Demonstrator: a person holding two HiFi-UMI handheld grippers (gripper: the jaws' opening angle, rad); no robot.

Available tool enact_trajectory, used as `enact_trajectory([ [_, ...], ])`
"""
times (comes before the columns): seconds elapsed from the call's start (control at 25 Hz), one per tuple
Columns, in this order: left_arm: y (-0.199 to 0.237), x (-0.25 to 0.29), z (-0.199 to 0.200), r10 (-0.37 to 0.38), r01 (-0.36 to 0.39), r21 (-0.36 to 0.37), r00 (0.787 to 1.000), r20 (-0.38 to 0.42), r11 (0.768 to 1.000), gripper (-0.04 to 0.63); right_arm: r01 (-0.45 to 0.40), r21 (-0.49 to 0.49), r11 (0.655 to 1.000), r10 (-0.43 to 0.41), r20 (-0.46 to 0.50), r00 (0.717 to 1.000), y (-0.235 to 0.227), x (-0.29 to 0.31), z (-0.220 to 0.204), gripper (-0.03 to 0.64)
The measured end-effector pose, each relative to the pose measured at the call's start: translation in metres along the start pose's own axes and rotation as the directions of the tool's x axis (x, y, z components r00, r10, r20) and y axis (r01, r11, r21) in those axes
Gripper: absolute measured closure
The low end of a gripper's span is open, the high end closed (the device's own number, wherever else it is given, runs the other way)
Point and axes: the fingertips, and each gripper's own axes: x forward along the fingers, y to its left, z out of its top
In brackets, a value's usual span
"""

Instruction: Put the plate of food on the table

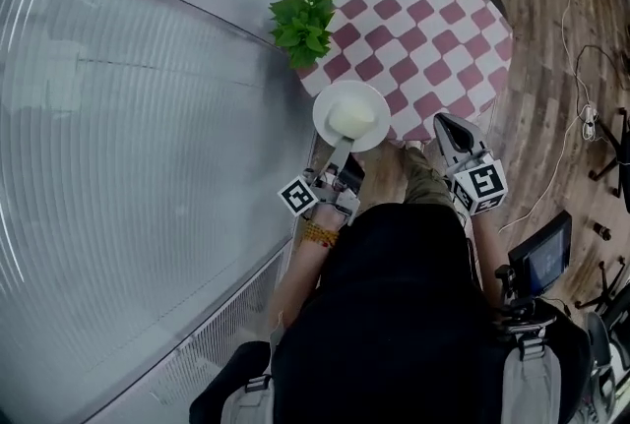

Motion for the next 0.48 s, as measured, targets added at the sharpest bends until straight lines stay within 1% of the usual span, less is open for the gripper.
enact_trajectory([
  [0.16, 0.046, 0.086, 0.010, 0.067, -0.067, -0.001, 0.997, -0.047, 0.998, 0.580, 0.103, 0.046, 0.994, -0.103, -0.003, 0.995, -0.075, 0.001, -0.007, 0.606],
  [0.28, 0.072, 0.161, 0.030, 0.100, -0.100, 0.007, 0.993, -0.068, 0.995, 0.580, 0.184, 0.065, 0.981, -0.183, -0.019, 0.983, -0.128, -0.006, -0.008, 0.606],
  [0.36, 0.083, 0.209, 0.047, 0.107, -0.107, 0.011, 0.992, -0.071, 0.994, 0.580, 0.251, 0.080, 0.965, -0.249, -0.034, 0.968, -0.158, -0.020, -0.010, 0.606],
  [0.48, 0.100, 0.281, 0.082, 0.105, -0.101, 0.057, 0.993, -0.056, 0.993, 0.580, 0.353, 0.110, 0.929, -0.347, -0.065, 0.935, -0.195, -0.046, -0.022, 0.606],
])
